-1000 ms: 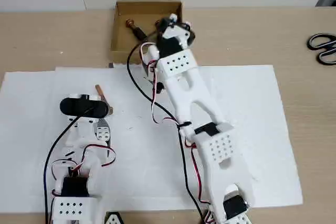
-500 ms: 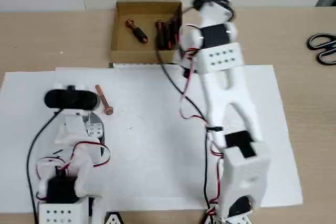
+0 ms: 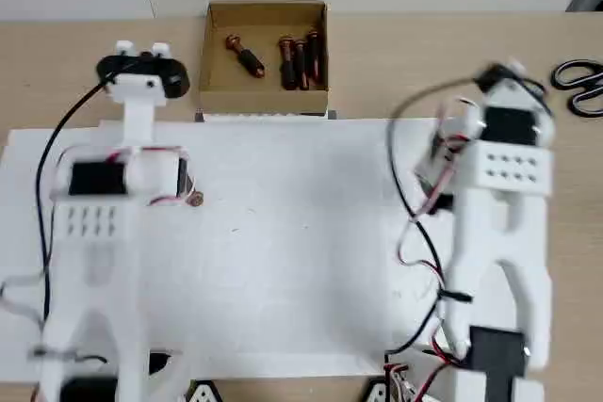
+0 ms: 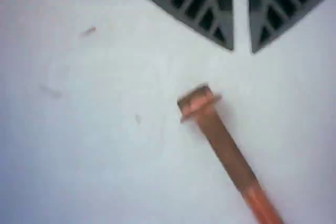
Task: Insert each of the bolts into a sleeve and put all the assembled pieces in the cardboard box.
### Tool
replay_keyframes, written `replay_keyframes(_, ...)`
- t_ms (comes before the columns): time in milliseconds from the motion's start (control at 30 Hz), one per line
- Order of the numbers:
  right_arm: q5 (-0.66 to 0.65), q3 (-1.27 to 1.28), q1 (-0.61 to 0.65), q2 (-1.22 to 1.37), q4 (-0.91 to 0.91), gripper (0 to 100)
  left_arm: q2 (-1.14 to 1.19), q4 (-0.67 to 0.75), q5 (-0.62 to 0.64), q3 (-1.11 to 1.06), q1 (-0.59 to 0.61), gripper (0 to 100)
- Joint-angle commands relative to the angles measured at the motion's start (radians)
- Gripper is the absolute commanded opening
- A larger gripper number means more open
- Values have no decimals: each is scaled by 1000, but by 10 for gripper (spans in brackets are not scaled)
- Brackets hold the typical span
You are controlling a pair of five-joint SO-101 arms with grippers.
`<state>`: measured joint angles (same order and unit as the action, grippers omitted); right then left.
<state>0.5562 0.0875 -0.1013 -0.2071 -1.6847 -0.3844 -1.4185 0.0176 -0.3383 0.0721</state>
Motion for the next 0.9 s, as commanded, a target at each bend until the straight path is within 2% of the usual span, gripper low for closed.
replay_keyframes(0,-49,103,-107,-110,13,4,196,-92,57,168,11,8)
replay_keyframes(200,-60,255,-205,-214,27,4,394,-170,169,311,9,9)
replay_keyframes(400,-57,344,-208,-306,27,4,463,-161,288,337,8,126)
replay_keyframes(733,-63,509,-283,-483,74,4,603,-35,288,346,8,126)
replay_keyframes(867,-118,560,-320,-559,74,4,667,11,288,346,9,126)
